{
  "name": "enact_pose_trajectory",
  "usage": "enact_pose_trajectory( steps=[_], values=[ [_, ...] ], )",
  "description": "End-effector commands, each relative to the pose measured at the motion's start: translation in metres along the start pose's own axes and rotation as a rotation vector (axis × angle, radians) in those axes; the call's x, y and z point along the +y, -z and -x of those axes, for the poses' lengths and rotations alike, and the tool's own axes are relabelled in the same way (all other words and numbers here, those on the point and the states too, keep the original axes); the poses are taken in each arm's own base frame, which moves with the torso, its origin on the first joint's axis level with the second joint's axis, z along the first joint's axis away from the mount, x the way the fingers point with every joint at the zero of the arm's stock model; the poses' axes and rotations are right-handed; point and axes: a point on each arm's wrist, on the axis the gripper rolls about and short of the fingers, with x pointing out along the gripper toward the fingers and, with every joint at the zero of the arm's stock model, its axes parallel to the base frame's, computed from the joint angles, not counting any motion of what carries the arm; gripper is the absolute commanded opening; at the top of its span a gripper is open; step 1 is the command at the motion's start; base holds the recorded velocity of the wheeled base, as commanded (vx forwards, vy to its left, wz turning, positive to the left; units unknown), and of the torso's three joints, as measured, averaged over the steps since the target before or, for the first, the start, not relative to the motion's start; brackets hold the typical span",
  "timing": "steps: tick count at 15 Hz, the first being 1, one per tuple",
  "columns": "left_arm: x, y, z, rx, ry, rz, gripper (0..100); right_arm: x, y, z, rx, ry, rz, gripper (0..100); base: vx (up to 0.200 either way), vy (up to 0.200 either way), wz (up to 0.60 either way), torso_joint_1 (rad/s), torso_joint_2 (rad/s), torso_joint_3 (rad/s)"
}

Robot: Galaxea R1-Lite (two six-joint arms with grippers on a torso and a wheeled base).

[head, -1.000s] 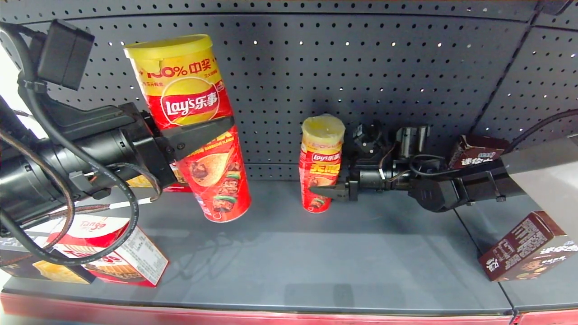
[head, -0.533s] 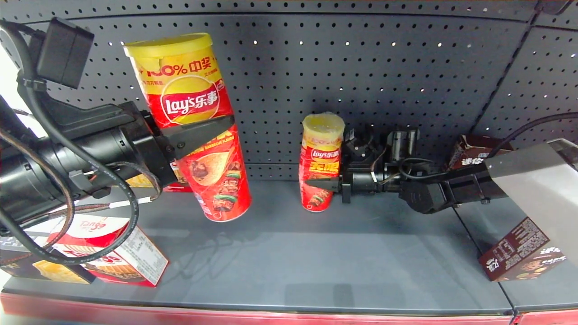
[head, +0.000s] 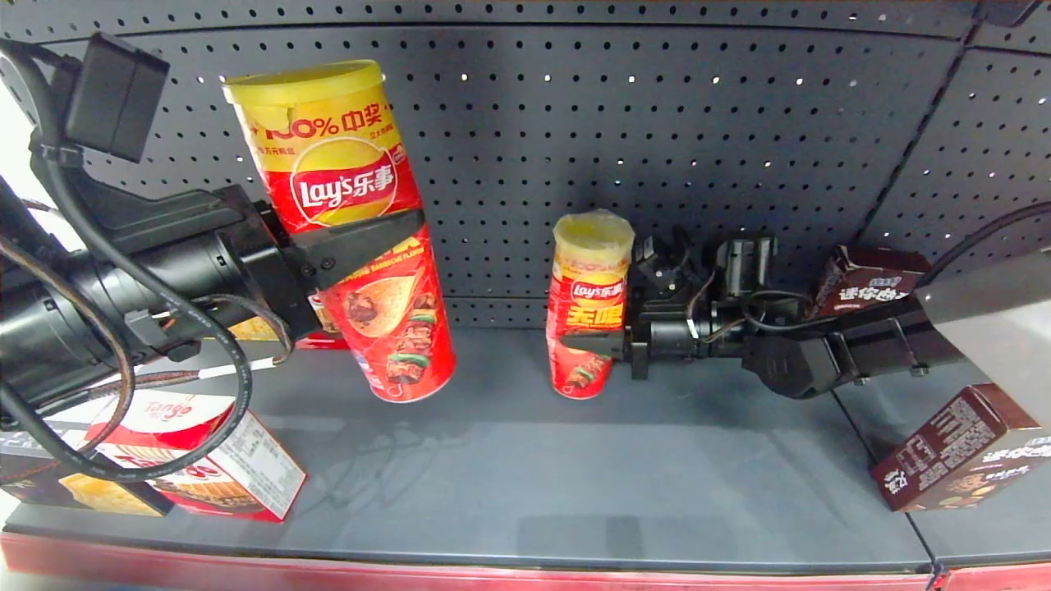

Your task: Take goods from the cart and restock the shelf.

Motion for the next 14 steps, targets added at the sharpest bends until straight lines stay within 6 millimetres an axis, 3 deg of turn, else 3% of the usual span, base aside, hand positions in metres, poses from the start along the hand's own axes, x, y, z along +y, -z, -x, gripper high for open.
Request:
enact_pose_trajectory(
  steps=[1, 2, 5, 8, 14],
  values=[
    [-0.001, 0.0, 0.001, 0.001, -0.001, 0.001, 0, 0.033, -0.021, 0.011, -0.029, -0.019, 0.038, 0, 0.0, 0.0, 0.0, 0.0, 0.0, 0.0],
    [-0.001, 0.0, 0.001, 0.001, -0.001, 0.001, 0, 0.04, -0.02, 0.012, -0.028, -0.014, 0.038, 0, 0.0, 0.0, 0.0, 0.0, 0.0, 0.0],
    [0.0, 0.0, 0.001, 0.0, 0.0, 0.0, 0, 0.087, -0.024, 0.02, -0.037, -0.056, 0.032, 0, 0.0, 0.0, 0.0, 0.0, 0.0, 0.0],
    [-0.001, 0.0, 0.001, 0.003, -0.001, 0.002, 0, 0.114, -0.025, 0.024, -0.048, -0.044, 0.05, 0, 0.0, 0.0, 0.0, 0.0, 0.0, 0.0],
    [-0.001, 0.001, 0.001, 0.005, -0.001, 0.003, 0, 0.136, 0.009, 0.03, -0.026, -0.056, 0.026, 0, 0.0, 0.0, 0.0, 0.0, 0.0, 0.0]
  ],
)
